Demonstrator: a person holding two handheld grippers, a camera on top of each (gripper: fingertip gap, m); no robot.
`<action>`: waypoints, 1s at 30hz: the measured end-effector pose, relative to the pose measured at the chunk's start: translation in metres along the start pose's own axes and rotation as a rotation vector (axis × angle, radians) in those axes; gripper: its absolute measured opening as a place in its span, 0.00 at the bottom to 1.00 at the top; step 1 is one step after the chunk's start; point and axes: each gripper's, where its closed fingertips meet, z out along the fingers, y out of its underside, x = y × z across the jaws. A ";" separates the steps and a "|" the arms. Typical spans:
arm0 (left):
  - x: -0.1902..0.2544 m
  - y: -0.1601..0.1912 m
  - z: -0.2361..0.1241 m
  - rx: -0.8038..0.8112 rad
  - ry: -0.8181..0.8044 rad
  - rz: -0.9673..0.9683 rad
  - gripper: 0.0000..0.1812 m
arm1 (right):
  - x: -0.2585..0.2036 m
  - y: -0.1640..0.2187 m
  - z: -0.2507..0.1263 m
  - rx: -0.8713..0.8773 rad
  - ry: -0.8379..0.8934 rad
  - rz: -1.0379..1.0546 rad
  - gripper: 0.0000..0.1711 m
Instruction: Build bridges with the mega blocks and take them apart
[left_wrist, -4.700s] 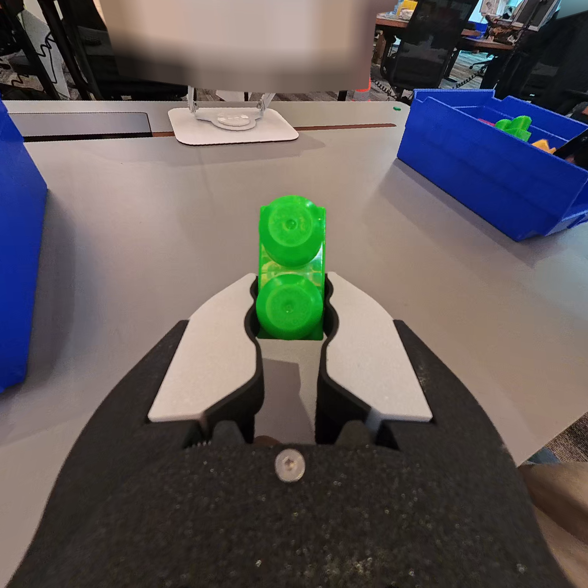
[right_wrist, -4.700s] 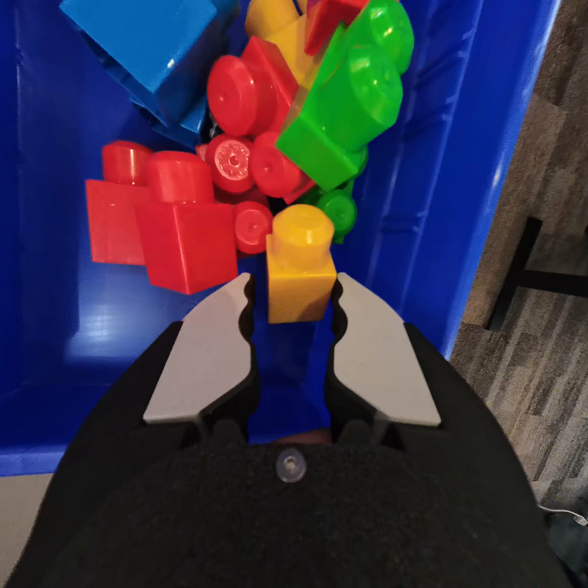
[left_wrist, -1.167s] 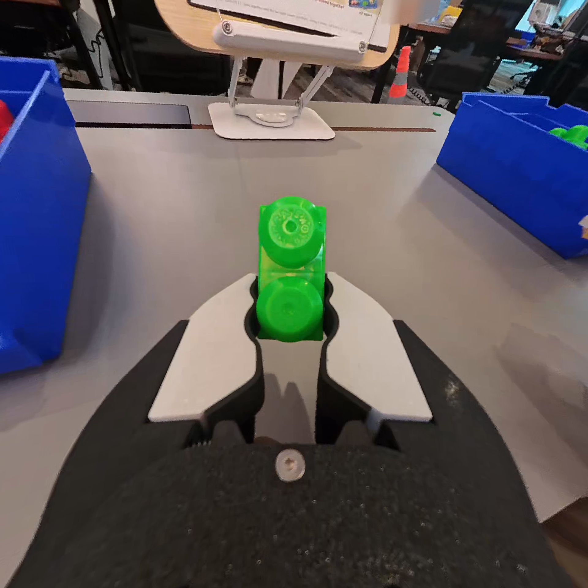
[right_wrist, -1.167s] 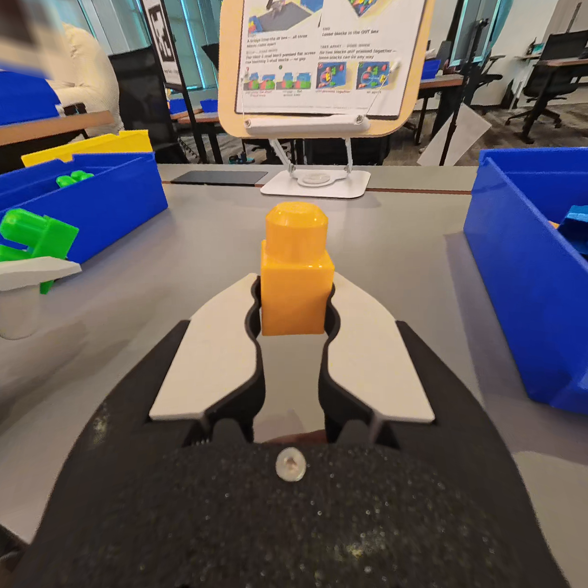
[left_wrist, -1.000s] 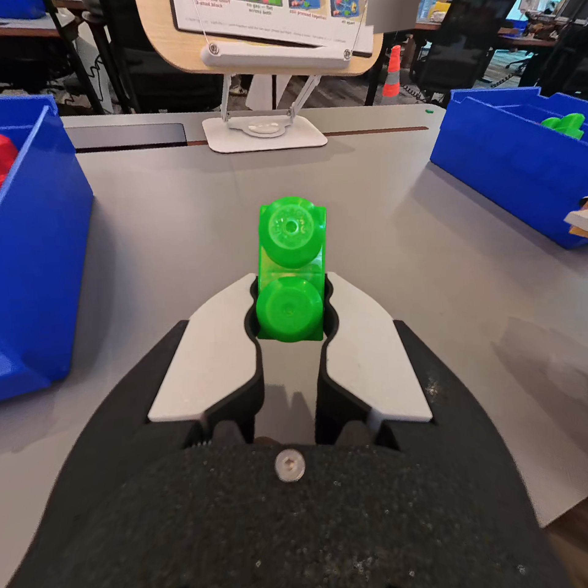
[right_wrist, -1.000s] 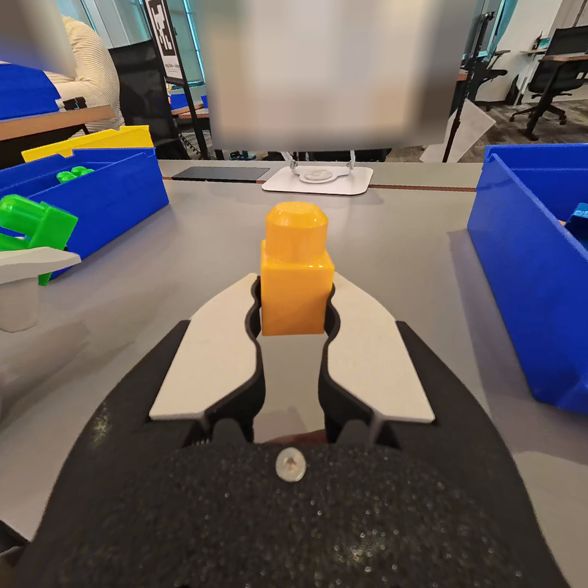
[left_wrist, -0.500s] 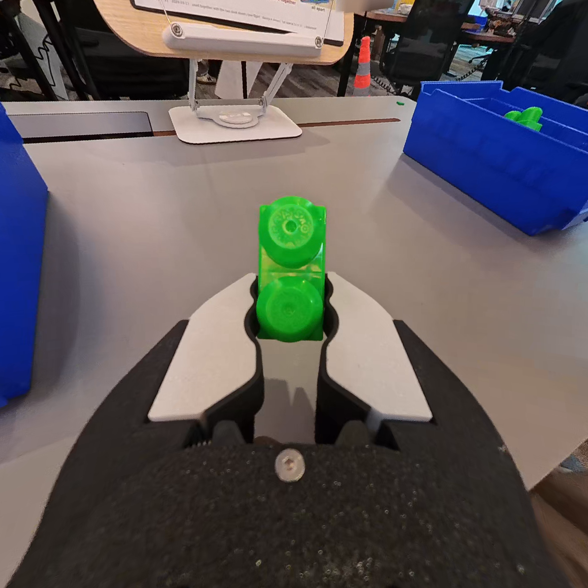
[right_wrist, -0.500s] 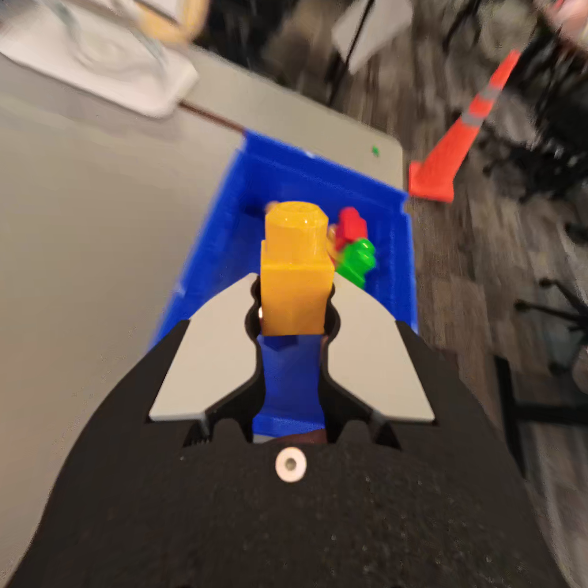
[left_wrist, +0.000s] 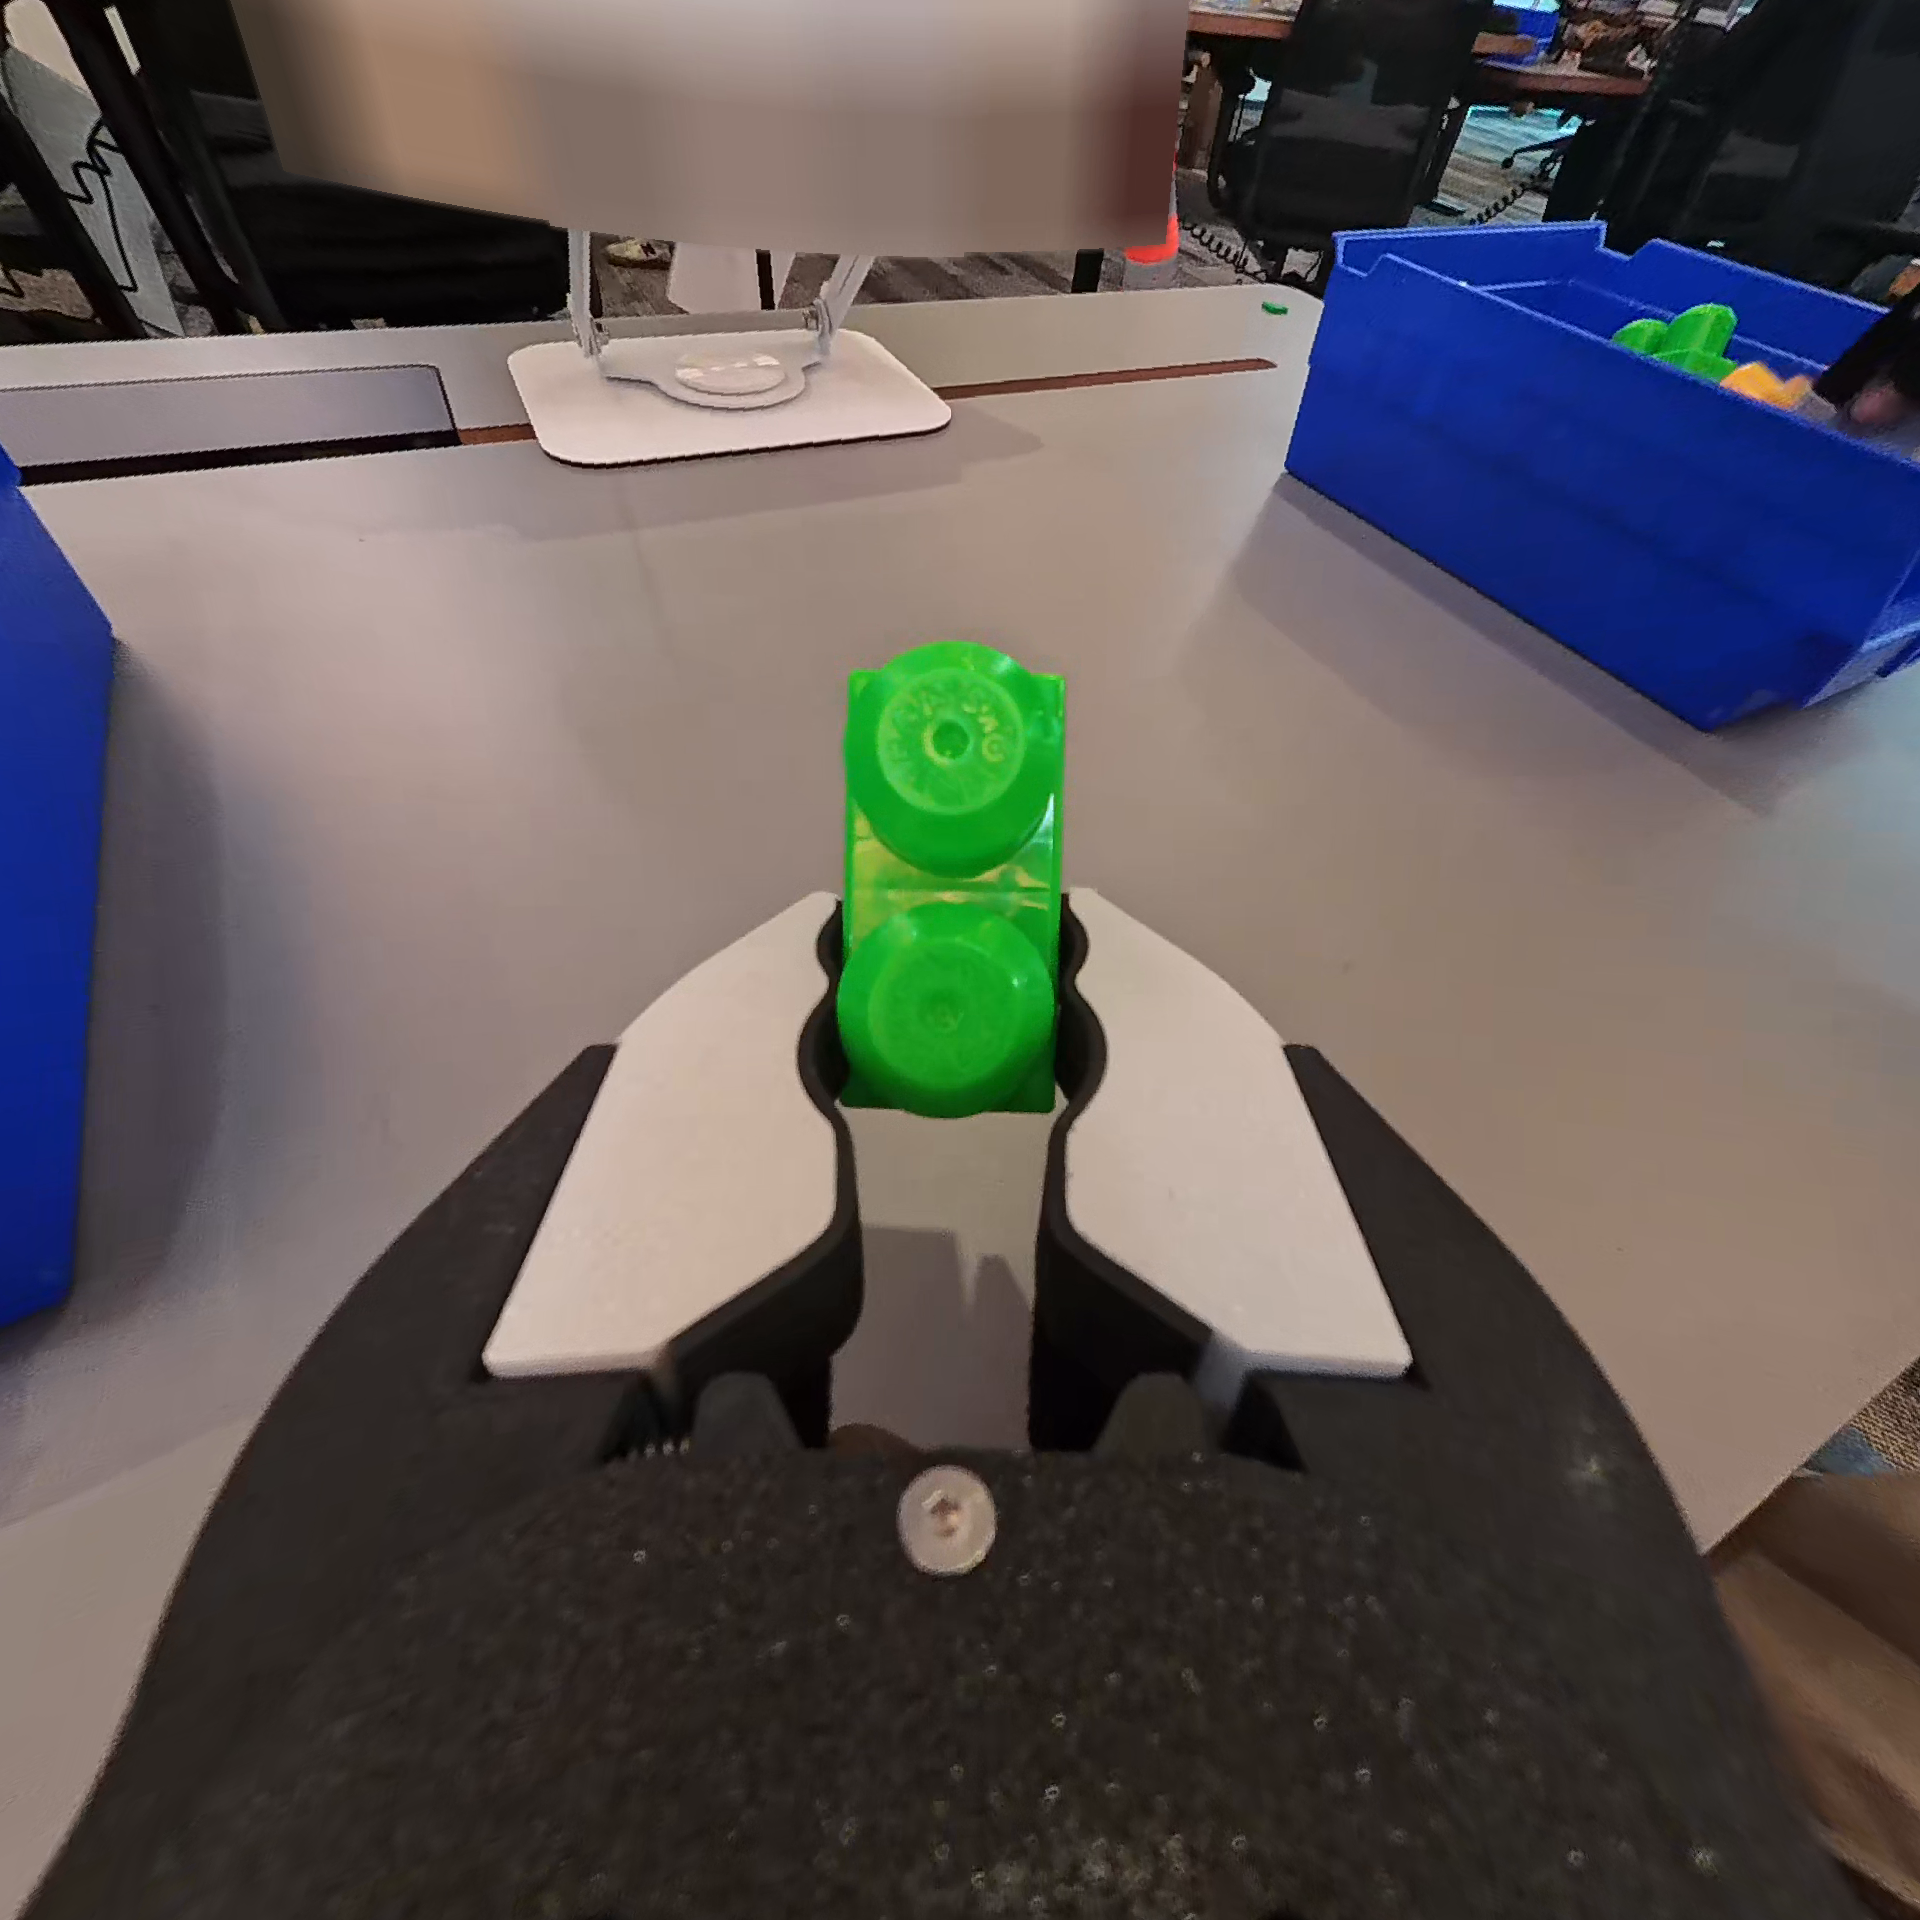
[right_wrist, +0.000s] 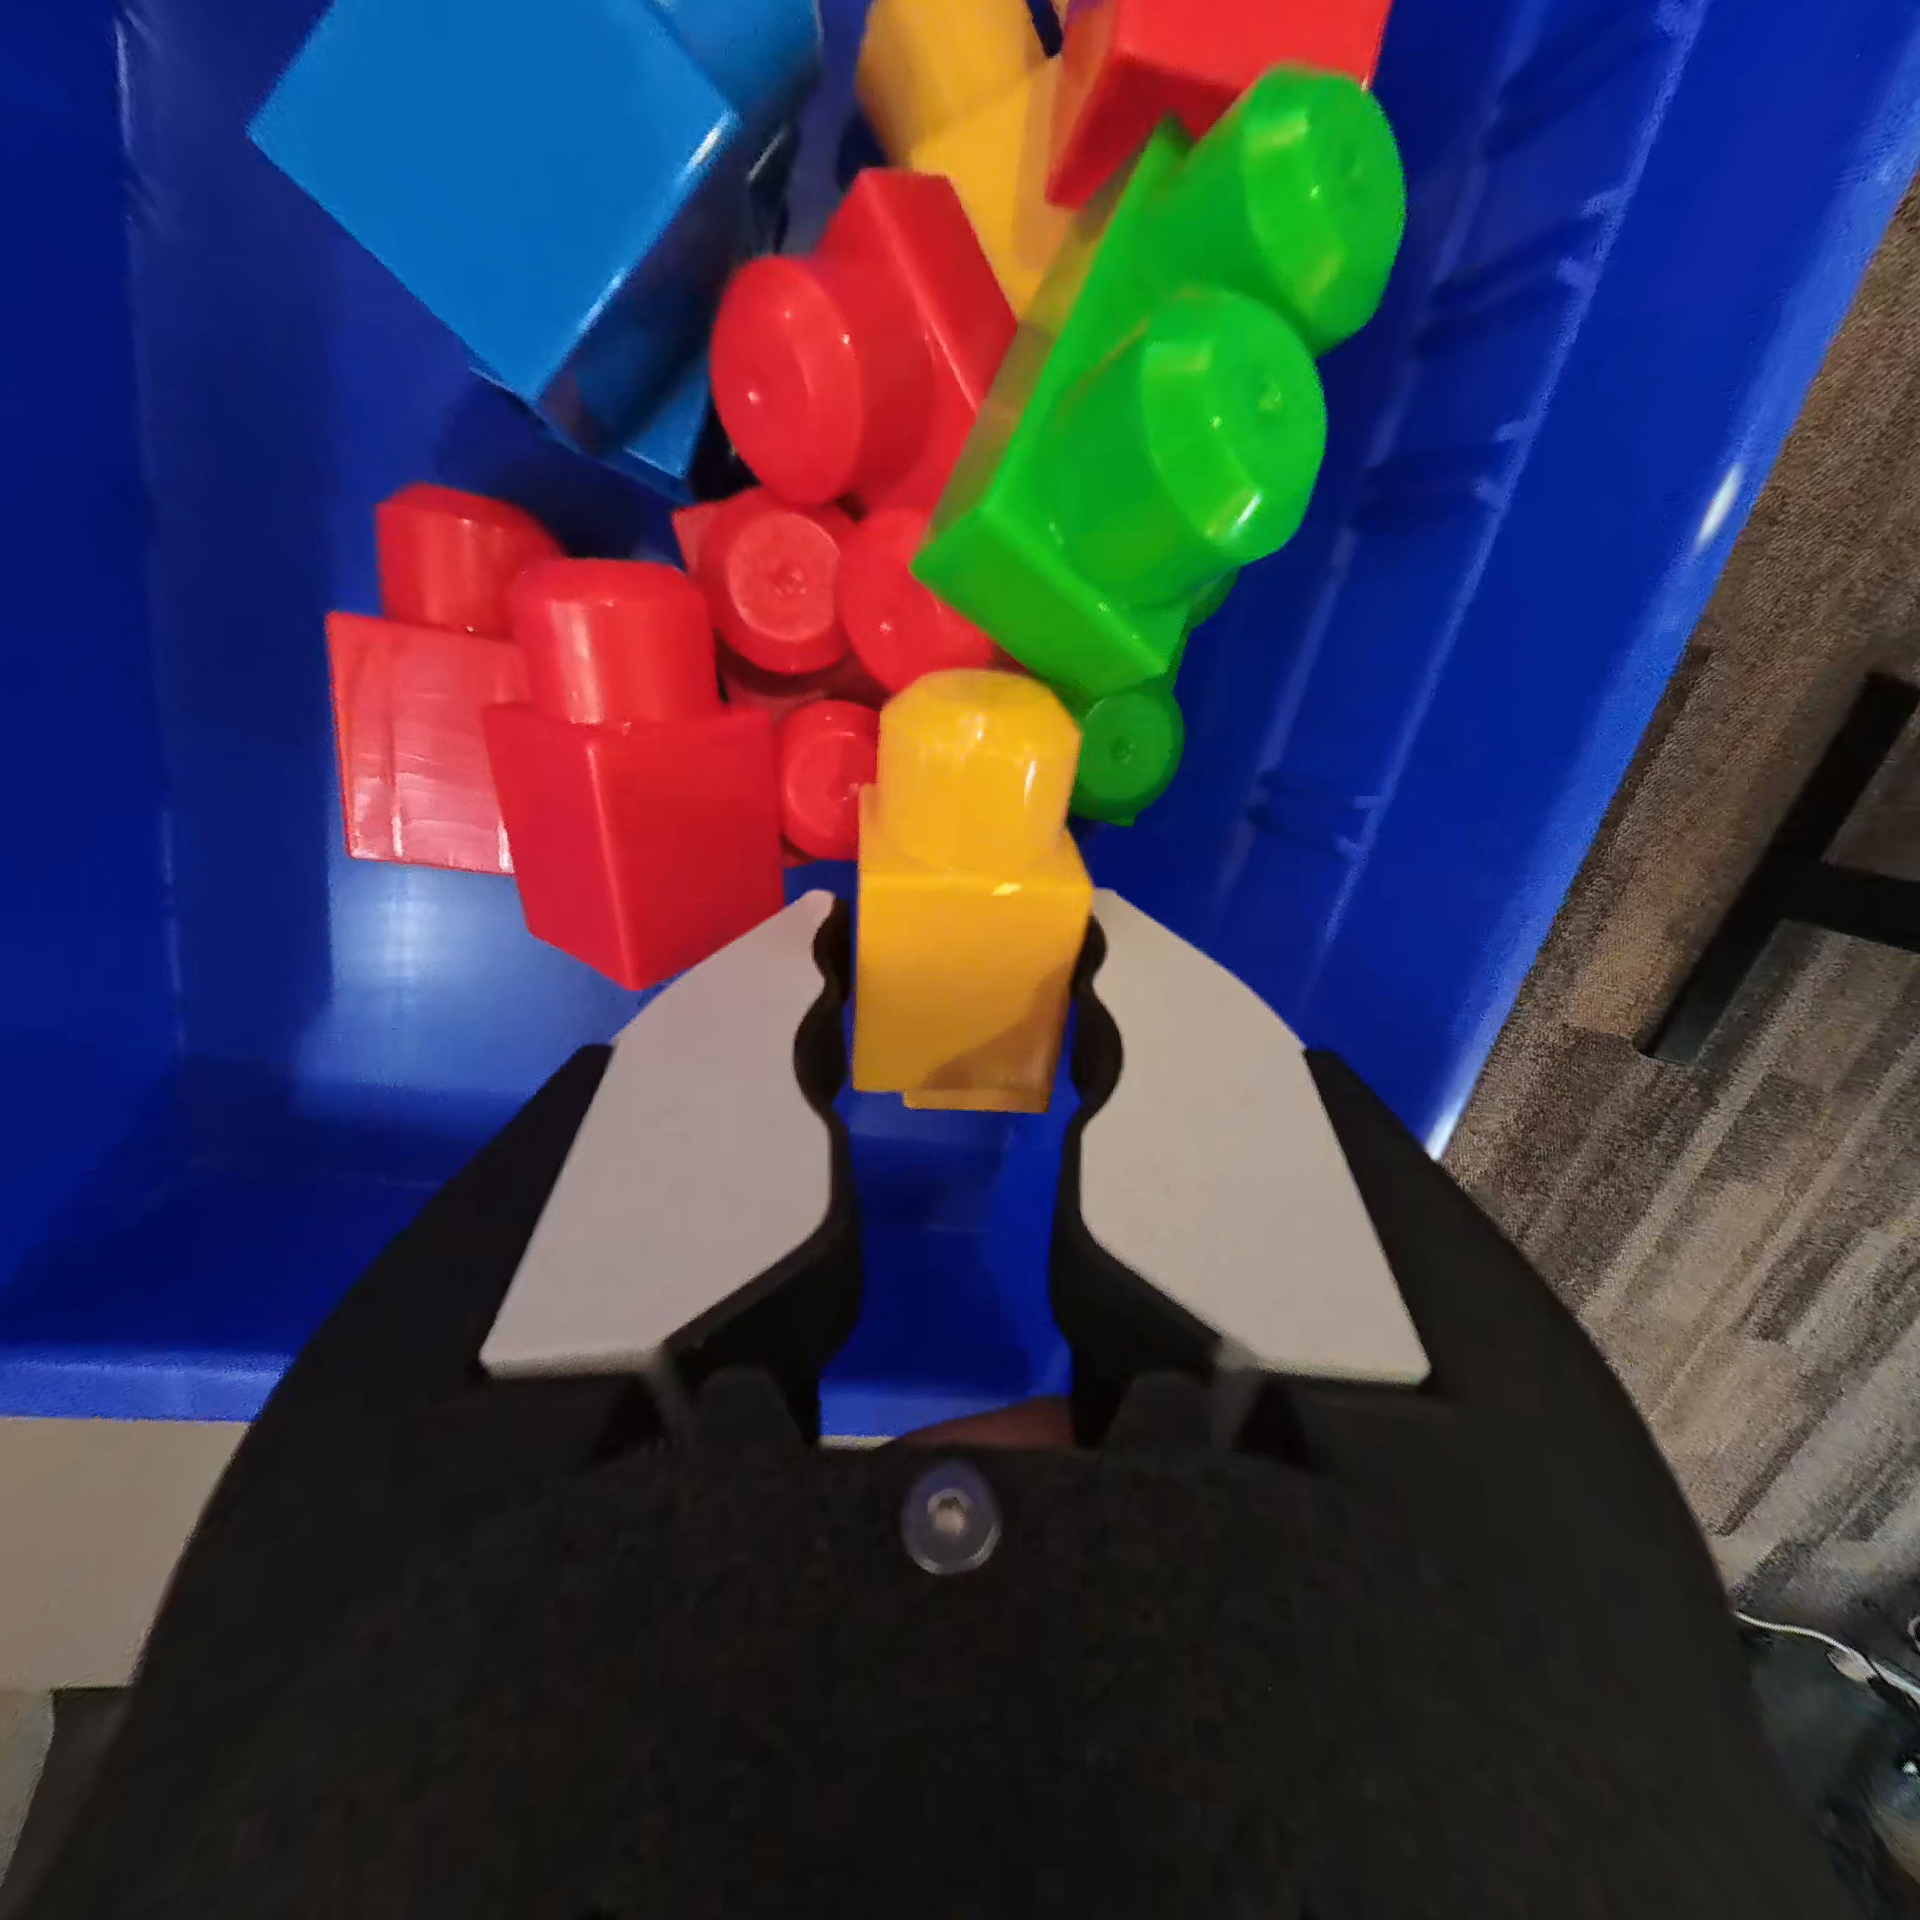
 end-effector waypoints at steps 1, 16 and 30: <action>0.000 0.001 0.000 -0.003 0.003 0.000 0.20 | 0.000 -0.001 0.000 0.005 0.000 0.001 0.25; -0.020 -0.015 -0.005 0.027 -0.061 0.012 0.20 | -0.101 -0.046 -0.233 1.021 0.242 -0.154 0.40; -0.031 -0.012 -0.003 0.026 -0.151 0.002 0.20 | -0.295 0.011 -0.128 1.179 0.002 0.110 0.42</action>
